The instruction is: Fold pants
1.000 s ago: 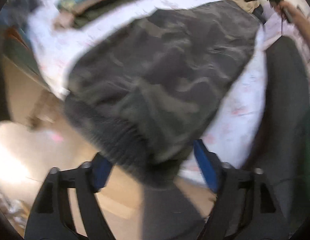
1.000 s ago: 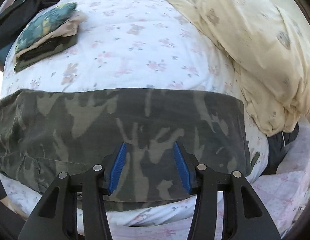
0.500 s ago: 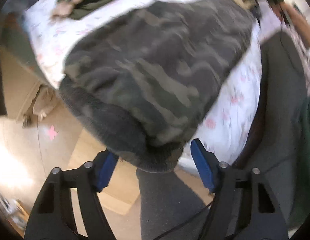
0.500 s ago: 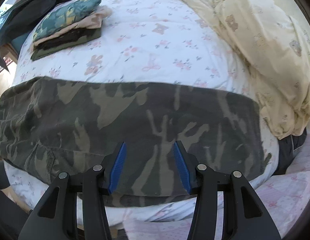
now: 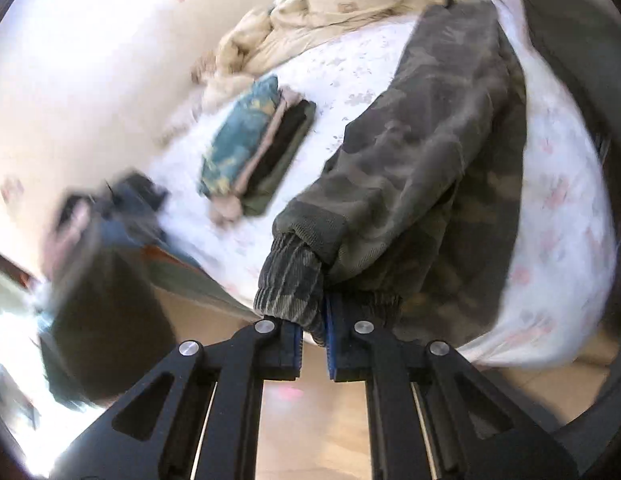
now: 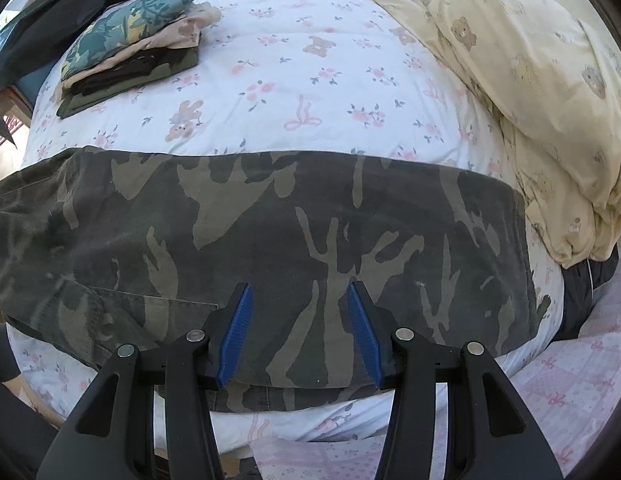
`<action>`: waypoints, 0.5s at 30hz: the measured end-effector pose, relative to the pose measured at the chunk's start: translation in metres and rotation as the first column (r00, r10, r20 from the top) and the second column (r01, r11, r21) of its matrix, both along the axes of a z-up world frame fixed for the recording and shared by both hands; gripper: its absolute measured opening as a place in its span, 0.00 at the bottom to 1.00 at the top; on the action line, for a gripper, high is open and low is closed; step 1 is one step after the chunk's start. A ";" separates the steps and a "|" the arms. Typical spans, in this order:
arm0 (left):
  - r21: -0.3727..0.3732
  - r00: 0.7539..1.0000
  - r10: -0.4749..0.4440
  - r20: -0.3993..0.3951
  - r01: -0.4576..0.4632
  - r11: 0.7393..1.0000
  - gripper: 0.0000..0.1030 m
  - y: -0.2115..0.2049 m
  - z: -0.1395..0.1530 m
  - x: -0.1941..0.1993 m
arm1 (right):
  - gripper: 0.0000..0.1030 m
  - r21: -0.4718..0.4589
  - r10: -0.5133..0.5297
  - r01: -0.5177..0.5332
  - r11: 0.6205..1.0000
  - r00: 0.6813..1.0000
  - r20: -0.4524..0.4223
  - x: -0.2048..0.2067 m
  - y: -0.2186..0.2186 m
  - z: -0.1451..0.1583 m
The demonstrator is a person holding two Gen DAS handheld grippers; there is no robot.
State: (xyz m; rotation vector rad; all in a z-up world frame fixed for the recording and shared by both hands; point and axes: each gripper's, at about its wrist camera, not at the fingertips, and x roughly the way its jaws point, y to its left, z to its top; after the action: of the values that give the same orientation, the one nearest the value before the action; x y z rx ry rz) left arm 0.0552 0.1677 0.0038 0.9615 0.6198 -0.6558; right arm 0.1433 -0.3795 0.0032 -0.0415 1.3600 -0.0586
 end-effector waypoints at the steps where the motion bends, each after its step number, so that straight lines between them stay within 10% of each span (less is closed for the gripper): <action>1: 0.012 1.000 -0.010 -0.021 0.010 1.000 0.06 0.002 -0.009 -0.002 | 0.49 0.004 -0.005 0.005 1.000 1.000 -0.003 0.000 0.000 -0.001; 5: 0.198 0.967 -0.090 -0.238 0.139 0.970 0.07 0.004 -0.075 -0.024 | 0.49 0.008 -0.001 0.002 1.000 1.000 -0.006 -0.002 0.003 -0.003; 10: 0.184 0.927 -0.011 -0.374 0.085 0.979 0.07 0.008 -0.094 -0.005 | 0.49 0.005 0.003 -0.003 1.000 1.000 0.000 -0.002 0.004 0.002; 15: 0.121 0.800 0.137 -0.585 -0.081 0.989 0.11 0.012 -0.075 0.032 | 0.49 0.019 -0.005 0.004 1.000 1.000 0.012 -0.003 0.003 0.009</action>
State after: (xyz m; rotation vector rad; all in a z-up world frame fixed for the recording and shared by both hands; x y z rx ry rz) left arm 0.0871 0.1793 -0.0714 0.7873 1.2647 -0.8371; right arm 0.1401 -0.3763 0.0122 -0.0224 1.3486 -0.0498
